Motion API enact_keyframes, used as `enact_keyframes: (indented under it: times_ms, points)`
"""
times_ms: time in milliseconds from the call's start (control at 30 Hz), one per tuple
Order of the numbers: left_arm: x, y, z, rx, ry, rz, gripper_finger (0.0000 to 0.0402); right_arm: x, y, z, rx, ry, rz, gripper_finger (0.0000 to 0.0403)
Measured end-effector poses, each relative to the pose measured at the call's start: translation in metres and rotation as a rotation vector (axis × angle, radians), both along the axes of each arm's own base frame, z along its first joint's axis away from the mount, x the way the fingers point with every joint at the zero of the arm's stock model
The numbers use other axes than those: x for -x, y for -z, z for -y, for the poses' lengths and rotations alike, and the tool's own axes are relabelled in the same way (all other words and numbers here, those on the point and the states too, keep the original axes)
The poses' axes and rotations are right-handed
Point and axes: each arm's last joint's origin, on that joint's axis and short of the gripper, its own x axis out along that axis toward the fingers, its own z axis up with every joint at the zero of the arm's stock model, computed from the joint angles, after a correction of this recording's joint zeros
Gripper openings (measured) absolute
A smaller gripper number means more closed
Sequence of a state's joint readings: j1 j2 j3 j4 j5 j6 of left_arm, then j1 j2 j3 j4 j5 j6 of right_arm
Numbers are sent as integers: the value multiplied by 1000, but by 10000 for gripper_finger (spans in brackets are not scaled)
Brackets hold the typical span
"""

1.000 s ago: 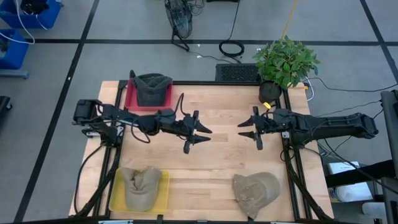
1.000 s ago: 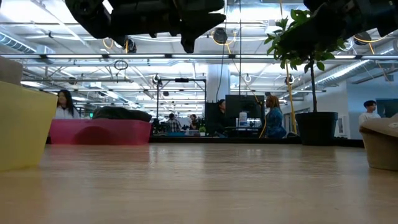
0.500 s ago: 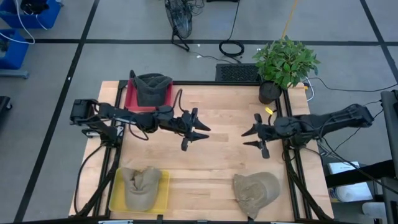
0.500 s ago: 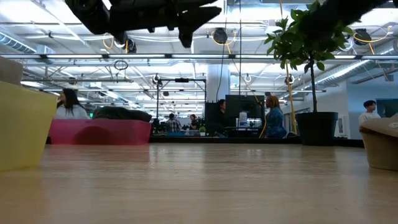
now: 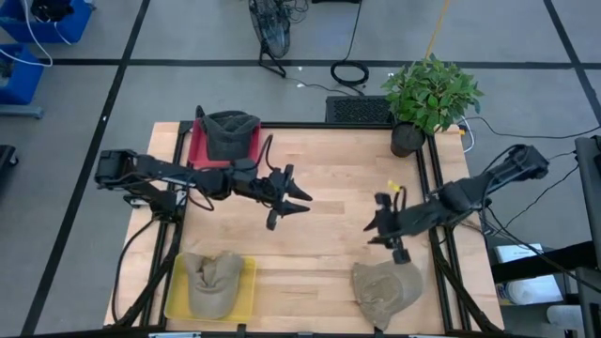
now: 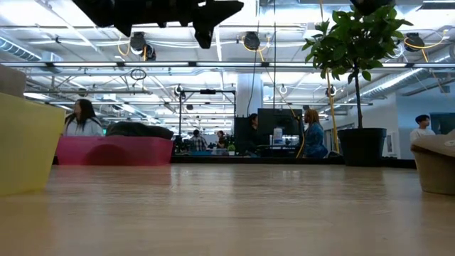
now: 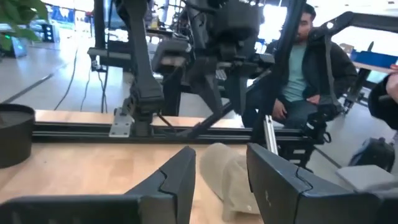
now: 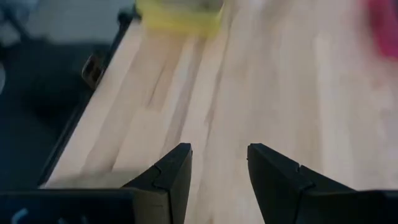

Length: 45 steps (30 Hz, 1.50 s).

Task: Pick & Place hat
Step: Put the brown cap into the yellow bin

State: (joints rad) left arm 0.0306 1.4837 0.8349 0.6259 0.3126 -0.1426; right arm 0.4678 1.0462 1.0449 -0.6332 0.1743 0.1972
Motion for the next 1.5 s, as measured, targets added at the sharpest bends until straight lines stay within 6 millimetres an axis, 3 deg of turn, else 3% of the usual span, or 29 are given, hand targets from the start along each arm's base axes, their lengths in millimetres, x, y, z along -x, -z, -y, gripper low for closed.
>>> enact_keyframes:
  times_ms: [133, 367, 800, 1067, 1500]
  points:
    - [2, -1, 5, -4, 15, -14, 147, -10, 10, -18, -49, -53, -179, 141]
    - [2, -1, 9, -7, 27, -12, 147, -6, 43, -35, -86, -31, -524, 141]
    - [2, 2, 8, -8, 18, -49, 147, -8, 77, -75, -36, -5, -661, 141]
    - [3, 3, 8, -8, 17, -61, 147, -18, 97, -85, 1, 15, -692, 141]
    - [3, 4, 8, -7, 17, -66, 147, -22, 109, -90, -80, -4, -676, 141]
